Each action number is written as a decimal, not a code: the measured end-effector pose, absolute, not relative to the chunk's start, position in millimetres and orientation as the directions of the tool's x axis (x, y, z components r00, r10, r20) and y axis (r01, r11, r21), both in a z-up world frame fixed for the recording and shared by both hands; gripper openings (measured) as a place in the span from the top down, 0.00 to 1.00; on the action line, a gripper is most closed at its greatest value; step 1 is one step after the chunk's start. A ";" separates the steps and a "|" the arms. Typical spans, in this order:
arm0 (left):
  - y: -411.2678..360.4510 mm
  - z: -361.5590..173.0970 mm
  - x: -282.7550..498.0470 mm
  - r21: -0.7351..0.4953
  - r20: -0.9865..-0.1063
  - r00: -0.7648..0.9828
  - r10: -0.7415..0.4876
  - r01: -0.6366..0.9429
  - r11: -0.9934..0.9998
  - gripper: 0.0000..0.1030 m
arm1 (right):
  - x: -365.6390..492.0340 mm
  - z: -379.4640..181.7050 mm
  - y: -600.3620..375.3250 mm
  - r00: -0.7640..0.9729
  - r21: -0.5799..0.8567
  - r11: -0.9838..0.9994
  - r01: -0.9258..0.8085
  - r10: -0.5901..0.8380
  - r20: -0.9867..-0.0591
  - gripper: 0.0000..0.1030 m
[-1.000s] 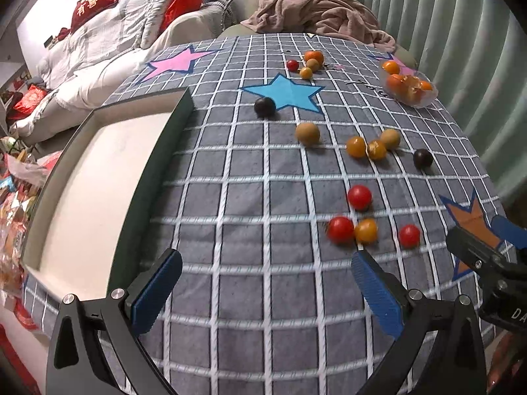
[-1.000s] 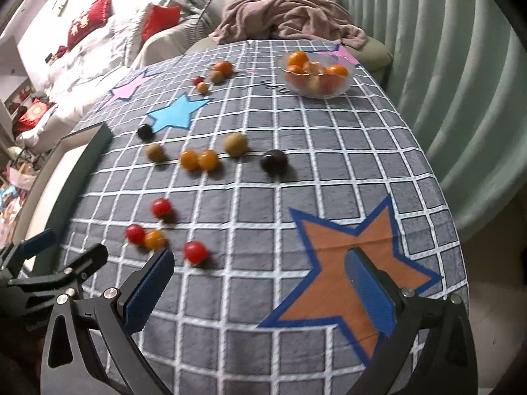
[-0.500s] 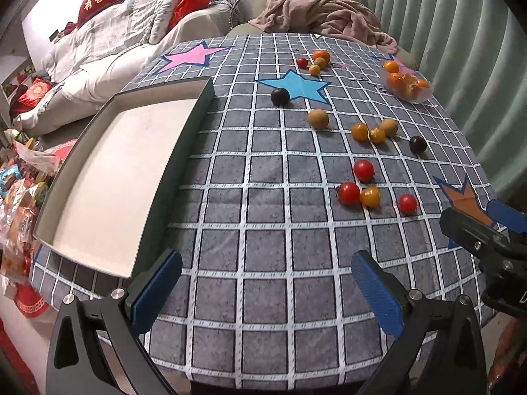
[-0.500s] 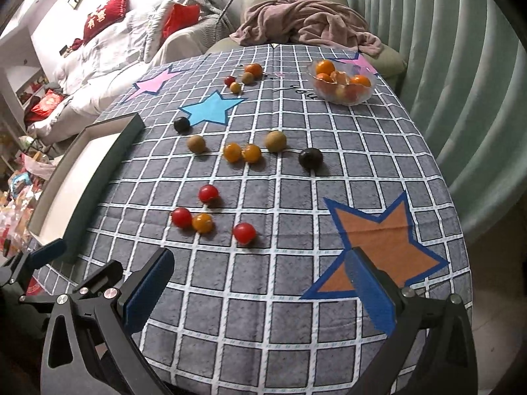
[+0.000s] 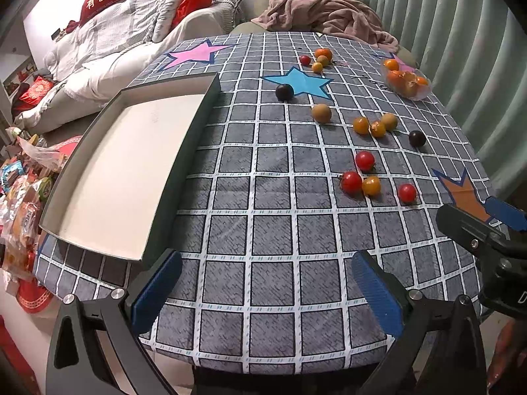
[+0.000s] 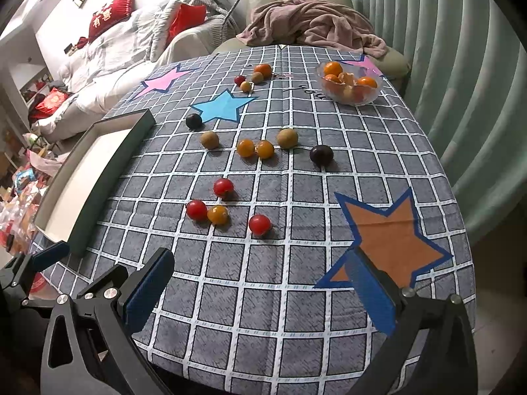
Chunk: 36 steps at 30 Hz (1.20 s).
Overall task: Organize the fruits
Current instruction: 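Move both tools toward the brown fruit and dark plum on the cloth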
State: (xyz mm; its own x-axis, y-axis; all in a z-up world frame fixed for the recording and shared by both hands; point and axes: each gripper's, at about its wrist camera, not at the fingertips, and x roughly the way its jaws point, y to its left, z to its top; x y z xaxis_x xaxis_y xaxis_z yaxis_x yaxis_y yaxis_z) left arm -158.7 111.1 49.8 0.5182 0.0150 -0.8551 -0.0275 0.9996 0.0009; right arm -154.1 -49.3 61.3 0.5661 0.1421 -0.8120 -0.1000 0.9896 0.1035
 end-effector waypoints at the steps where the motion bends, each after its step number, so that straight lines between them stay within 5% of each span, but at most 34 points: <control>1: 111.3 49.7 -159.0 0.001 -0.856 0.517 0.015 -0.027 1.000 0.00 | -154.1 61.2 -49.3 0.566 0.105 0.990 -0.099 0.143 -0.812 0.00; 36: 102.9 40.3 -155.1 0.026 -0.877 0.479 0.036 -0.027 0.999 0.00 | -151.9 54.7 -56.7 0.553 0.118 0.989 -0.093 0.150 -0.820 0.00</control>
